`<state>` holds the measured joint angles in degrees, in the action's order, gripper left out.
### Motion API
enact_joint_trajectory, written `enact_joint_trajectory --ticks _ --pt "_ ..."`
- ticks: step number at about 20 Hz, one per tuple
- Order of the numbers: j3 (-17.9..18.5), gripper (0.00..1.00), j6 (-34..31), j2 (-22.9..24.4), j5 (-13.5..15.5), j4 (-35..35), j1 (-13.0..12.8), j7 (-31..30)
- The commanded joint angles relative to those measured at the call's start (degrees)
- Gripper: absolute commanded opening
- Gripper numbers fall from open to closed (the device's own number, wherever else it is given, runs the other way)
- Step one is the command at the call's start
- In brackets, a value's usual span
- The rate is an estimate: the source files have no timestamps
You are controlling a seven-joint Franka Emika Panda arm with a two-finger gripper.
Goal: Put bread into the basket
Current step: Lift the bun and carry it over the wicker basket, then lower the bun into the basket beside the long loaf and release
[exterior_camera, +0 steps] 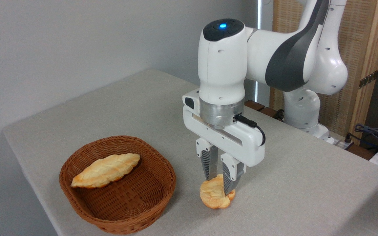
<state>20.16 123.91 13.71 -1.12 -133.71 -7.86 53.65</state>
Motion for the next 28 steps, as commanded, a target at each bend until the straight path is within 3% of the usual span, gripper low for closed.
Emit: enact_joint_trajectory --ticks 1,6,9,11,13,15,18,24,28 --pt "0.6 0.13 -6.7 0.3 0.1 7.1 -2.8 0.8" --pt "0.3 0.11 -19.7 -0.4 1.6 20.4 -7.4 -0.1" --pt "-0.9 0.11 -20.1 -3.7 2.4 24.4 -12.3 -7.2" --pt "-2.5 0.11 -20.1 -7.7 2.1 28.6 -13.7 -10.2" --pt "-4.3 0.11 -19.8 -12.9 2.1 33.5 -13.8 -12.9" --pt "-5.5 0.11 -18.9 -14.8 1.9 34.0 -13.9 -13.0" --pt "-5.6 0.12 -14.1 -15.8 1.8 33.9 -13.8 -12.8" --pt "-6.9 0.34 -11.0 -17.8 1.7 33.4 -13.8 -12.6" --pt "-7.7 0.34 -10.6 -19.0 1.7 33.7 -13.8 -13.4"
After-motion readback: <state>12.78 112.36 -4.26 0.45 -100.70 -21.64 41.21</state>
